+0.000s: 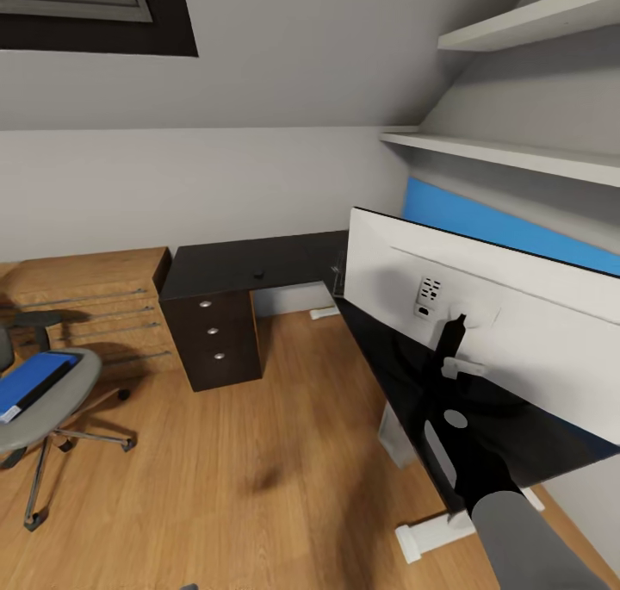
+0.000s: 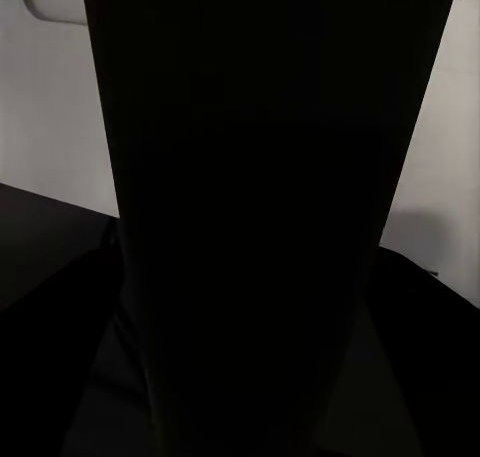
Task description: In the bedroom, organize the workspace by keeping the computer under the desk, ensuring the monitor is on the desk, placing the keyboard on the desk next to the monitor, placing the mouse on the desk next to the keyboard, moving the folder from the swivel chair onto the desk next to the mouse, stacking the notebook on top of the folder with the pen on top of the notebook, and positioning the swivel chair next to the desk.
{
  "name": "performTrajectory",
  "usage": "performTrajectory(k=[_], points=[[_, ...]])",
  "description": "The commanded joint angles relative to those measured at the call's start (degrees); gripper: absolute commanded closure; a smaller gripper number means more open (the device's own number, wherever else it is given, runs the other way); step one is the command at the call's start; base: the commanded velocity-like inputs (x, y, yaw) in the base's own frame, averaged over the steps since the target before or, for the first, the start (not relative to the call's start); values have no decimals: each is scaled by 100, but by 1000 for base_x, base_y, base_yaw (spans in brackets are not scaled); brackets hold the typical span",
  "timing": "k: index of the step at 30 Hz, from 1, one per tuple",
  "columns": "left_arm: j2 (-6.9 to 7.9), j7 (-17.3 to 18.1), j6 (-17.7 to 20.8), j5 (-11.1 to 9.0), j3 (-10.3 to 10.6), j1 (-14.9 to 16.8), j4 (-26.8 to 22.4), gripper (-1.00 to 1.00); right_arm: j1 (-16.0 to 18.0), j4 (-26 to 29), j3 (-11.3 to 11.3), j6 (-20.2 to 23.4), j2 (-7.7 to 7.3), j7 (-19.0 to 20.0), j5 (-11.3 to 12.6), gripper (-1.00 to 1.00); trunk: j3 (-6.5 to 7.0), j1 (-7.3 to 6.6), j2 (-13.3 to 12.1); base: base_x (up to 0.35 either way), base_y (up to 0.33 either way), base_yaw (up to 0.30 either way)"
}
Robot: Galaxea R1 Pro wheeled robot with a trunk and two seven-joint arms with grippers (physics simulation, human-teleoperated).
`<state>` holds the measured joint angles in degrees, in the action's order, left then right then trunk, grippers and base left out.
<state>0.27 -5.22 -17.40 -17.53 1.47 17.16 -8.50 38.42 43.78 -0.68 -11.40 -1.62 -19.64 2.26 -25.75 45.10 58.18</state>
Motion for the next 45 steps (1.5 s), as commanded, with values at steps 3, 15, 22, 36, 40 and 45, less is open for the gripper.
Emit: performTrajectory(k=[3,15,22,36,40,45], points=[[-1,-14,-17,-23,20,7,7,-100,-1,-113,15,-3,4,4,20,100,-6,1,3,0,0,193],[-1,-14,-17,-23,20,7,12,-100,-1,-115,15,-3,2,4,20,100,-6,1,3,0,-133,97],[2,-14,-17,-23,20,7,15,-100,-33,-115,22,-10,4,10,20,100,-6,1,3,0,-118,1],[8,-14,-17,-23,20,7,16,-100,-37,-103,33,6,72,4,29,100,-18,1,3,-57,-165,35],[8,-14,-17,-23,20,7,16,-100,-37,-101,33,6,81,4,29,100,-33,1,3,-88,-236,213],[8,-14,-17,-23,20,7,16,-100,-37,-106,33,6,83,4,29,100,-52,1,3,-23,-57,234]])
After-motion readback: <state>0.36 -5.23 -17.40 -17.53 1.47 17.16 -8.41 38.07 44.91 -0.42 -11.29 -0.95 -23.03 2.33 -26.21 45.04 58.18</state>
